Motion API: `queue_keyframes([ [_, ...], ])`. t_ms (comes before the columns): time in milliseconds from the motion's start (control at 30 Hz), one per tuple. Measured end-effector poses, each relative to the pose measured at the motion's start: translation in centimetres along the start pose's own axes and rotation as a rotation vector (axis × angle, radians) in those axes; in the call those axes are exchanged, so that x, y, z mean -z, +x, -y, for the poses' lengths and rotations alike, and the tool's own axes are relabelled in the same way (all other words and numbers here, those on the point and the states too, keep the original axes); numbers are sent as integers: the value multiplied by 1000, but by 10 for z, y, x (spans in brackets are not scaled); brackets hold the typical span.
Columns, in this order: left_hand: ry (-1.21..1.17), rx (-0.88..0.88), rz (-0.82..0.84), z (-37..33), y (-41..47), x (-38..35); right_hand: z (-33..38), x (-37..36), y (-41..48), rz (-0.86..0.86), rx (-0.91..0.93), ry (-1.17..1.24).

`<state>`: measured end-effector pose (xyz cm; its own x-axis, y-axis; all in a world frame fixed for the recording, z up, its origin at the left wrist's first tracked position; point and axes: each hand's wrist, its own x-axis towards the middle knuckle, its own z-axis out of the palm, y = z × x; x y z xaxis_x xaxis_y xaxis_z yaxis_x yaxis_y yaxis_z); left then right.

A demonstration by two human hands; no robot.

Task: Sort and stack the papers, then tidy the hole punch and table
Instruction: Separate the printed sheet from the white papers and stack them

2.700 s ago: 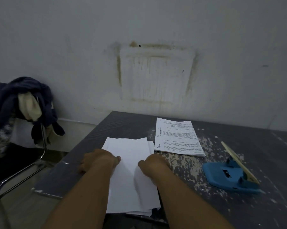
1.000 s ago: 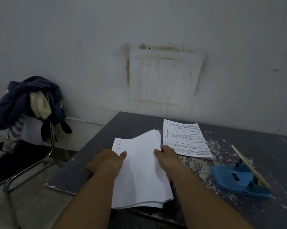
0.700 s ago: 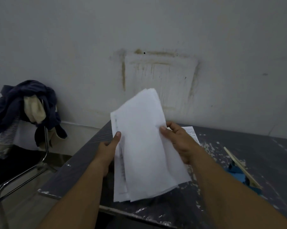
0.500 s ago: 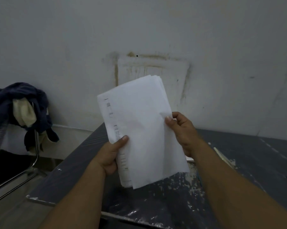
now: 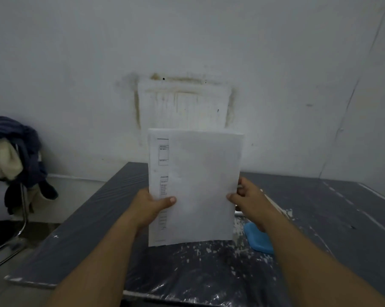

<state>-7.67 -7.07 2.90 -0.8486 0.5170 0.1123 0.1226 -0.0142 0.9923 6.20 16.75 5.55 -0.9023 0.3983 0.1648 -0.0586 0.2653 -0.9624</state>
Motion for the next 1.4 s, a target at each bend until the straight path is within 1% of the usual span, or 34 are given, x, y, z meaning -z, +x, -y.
queue_keyframes([
  [133, -63, -52, -28, -12, 4, -6, 10, 0, 2, -90, 84, 27],
  [267, -92, -59, -13, -4, 2, -8, 1, -4, -2, -93, 68, 85],
  [400, -135, -58, -3, 2, 2, -11, -3, -10, -3, -88, 64, 216],
  [500, -164, -33, 3, 5, 1, -17, -7, -21, -5, -114, 87, 172],
  [633, -203, -72, -16, -2, 4, -18, 1, -19, -7, -251, 131, 148],
  [700, -188, -70, -25, 1, 2, -21, -1, -19, -11, -271, 139, 125],
  [833, -108, -38, -13, 14, -5, -27, -15, -23, -25, -244, 98, 50],
  [967, -113, -29, -9, 7, 2, -22, -2, -16, -19, -274, 70, 158],
  [1033, -111, 12, -1, 14, -1, -24, -6, -19, -25, -295, 11, 192],
  [1133, -92, 39, 0, 20, -7, -30, -15, -27, -35, -353, -87, 154],
  [1233, -133, 24, 4, 15, -4, -29, -13, -24, -29, -460, -52, 141],
  [1333, -138, 51, -3, 18, -6, -31, -14, -28, -35, -459, -28, 119],
  [1400, -113, 68, 7, 17, -11, -33, -21, -32, -39, -448, -58, 96],
])
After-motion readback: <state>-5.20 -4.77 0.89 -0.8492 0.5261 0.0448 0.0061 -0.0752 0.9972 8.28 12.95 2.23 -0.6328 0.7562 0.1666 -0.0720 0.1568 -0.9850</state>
